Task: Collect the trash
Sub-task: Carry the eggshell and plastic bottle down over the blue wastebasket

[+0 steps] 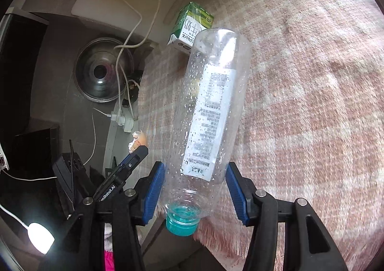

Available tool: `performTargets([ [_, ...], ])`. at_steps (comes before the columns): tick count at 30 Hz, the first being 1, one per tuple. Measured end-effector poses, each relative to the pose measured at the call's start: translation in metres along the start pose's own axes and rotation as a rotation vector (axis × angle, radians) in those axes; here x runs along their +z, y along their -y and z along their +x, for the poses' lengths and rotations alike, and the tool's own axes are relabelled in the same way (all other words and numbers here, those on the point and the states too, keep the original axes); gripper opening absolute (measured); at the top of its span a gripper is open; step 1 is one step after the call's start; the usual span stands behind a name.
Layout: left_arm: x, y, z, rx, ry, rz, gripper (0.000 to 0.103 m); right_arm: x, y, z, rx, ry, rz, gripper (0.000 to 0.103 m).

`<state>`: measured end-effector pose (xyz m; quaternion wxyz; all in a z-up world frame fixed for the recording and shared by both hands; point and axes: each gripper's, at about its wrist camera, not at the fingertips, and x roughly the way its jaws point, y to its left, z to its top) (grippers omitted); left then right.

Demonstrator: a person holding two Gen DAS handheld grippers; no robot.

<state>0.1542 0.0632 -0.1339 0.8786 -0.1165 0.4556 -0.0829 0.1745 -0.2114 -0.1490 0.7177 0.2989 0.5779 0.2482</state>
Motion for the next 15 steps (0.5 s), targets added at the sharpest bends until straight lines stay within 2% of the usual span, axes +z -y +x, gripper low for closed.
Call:
performTargets([
  [15,-0.079,-0.019,-0.063,-0.018,-0.008,0.024,0.037,-0.11,-0.03,-0.026,-0.058,-0.019,-0.075,0.055],
])
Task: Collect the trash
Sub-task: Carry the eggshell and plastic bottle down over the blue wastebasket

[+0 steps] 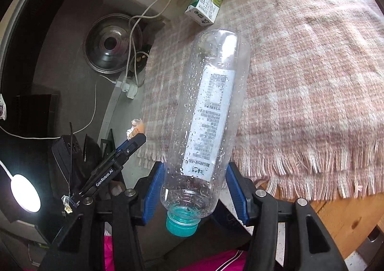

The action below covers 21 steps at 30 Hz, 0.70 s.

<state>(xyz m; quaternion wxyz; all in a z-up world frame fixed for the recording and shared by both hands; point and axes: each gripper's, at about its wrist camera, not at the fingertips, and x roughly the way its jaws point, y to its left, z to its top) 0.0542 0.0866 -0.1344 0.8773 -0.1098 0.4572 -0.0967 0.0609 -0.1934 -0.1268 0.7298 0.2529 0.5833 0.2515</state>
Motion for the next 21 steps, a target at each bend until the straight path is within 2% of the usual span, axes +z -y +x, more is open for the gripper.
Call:
performTargets([
  [11,-0.055,-0.011,-0.023,-0.012,-0.04,0.021,0.037,-0.074,-0.017,0.007,-0.048,-0.052,-0.033,0.055],
  [21,-0.102,-0.022,-0.024,-0.027,-0.101,0.03,0.037,-0.122,-0.028,0.036,-0.081,-0.123,-0.047,0.055],
])
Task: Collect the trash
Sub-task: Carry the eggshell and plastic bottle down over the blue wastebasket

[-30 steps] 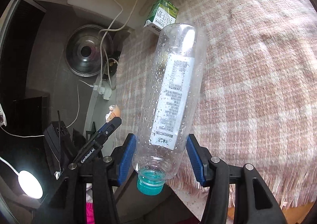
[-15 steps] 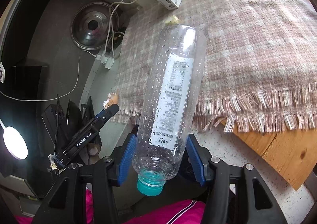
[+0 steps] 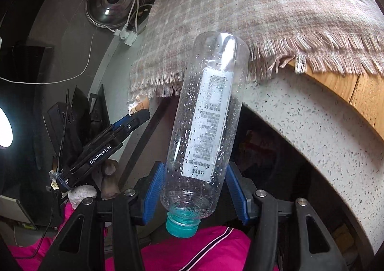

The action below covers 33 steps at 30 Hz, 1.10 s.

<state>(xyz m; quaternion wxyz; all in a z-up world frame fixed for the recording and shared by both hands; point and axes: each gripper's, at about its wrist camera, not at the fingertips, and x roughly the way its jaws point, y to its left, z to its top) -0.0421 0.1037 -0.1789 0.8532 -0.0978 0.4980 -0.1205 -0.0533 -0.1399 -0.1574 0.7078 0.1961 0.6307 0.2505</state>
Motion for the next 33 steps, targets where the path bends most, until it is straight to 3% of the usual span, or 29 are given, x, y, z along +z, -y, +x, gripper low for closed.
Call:
performTargets([
  [15,-0.053,-0.002,0.027,0.03,-0.092,0.049,0.037,-0.03,-0.009,0.066,-0.087,-0.13,-0.041,0.055],
  [33,-0.09,-0.008,0.077,0.041,-0.206,0.002,0.037,-0.036,0.009,0.115,-0.217,-0.206,-0.051,0.056],
])
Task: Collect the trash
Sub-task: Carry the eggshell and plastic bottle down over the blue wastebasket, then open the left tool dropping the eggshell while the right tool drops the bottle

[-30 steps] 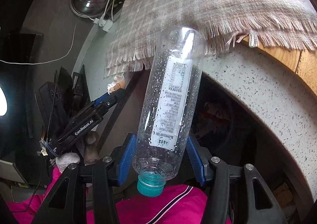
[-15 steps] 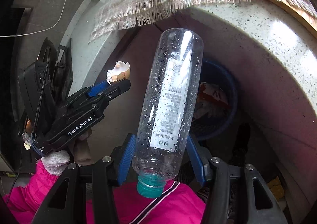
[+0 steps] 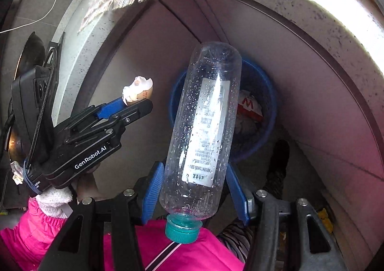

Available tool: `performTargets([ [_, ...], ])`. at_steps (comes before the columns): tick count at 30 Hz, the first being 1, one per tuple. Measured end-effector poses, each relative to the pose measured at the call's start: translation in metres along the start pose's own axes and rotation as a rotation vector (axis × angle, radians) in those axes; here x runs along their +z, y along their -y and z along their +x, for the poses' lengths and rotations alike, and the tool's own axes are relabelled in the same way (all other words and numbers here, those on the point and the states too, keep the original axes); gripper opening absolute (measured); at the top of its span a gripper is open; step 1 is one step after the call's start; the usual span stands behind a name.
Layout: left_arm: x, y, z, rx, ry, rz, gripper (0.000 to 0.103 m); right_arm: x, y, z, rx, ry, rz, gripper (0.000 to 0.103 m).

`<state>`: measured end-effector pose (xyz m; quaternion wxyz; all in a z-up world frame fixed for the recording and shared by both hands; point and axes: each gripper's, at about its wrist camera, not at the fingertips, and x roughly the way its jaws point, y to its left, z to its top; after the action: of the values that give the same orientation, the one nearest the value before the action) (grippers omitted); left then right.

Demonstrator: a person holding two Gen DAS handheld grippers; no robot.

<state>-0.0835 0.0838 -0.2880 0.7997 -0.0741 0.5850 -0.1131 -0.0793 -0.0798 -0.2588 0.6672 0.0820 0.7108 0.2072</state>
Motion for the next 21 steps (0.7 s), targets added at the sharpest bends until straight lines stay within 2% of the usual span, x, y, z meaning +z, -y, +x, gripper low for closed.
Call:
performTargets([
  [7,0.003,-0.002,0.023,0.017,-0.029,-0.011,0.037,0.01,-0.005,0.012,-0.045,-0.008,-0.015,0.056],
  [8,0.007,0.007,0.027,0.018,-0.035,-0.013,0.037,0.011,-0.005,0.014,-0.053,-0.008,-0.018,0.056],
  [12,0.017,0.006,0.04,0.025,-0.052,-0.013,0.037,0.017,-0.006,0.021,-0.077,-0.009,-0.028,0.056],
  [21,0.019,0.002,0.033,0.034,-0.044,-0.002,0.038,0.029,-0.011,0.027,-0.097,0.02,-0.03,0.055],
])
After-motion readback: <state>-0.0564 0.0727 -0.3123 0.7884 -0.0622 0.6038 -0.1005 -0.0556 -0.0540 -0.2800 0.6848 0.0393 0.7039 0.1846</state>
